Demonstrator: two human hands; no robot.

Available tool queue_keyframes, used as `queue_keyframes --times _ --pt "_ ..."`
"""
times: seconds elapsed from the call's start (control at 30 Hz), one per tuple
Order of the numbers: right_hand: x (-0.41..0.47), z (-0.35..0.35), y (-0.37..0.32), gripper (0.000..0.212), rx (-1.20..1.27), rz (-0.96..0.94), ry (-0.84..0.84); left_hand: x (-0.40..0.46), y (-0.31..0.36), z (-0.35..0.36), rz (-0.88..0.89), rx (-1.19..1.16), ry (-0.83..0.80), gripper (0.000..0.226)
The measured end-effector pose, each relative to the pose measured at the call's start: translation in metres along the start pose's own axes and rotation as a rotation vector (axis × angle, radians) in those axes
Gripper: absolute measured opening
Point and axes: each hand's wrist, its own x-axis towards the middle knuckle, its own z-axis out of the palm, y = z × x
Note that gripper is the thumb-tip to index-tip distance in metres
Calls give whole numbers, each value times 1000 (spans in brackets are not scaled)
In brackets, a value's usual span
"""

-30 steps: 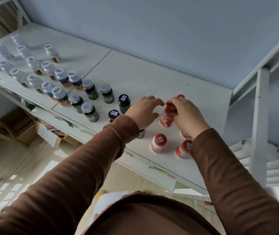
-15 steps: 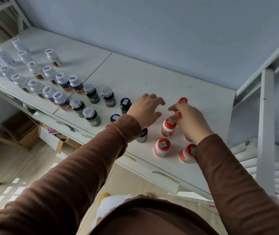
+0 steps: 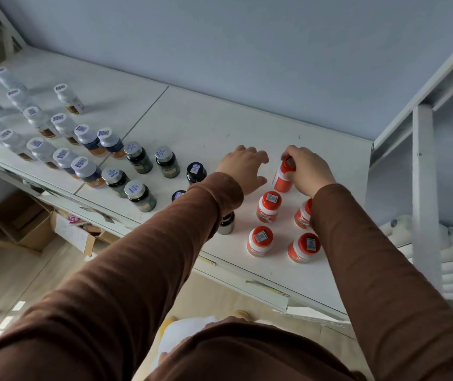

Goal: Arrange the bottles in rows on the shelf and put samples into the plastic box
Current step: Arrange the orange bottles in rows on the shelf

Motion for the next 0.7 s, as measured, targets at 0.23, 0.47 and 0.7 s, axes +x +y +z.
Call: queue_keyframes --times 0.23,0.47,0.7 --pt "5 -53 -26 35 627 4 47 -5 -23 -22 -73 -723 46 60" --pt "4 -84 -78 47 876 11 41 -30 -42 -54 -146 -1664 -160 44" --pt "-1 -79 -119 48 906 -105 -36 -61 -55 -58 -242 -1903 -191 53"
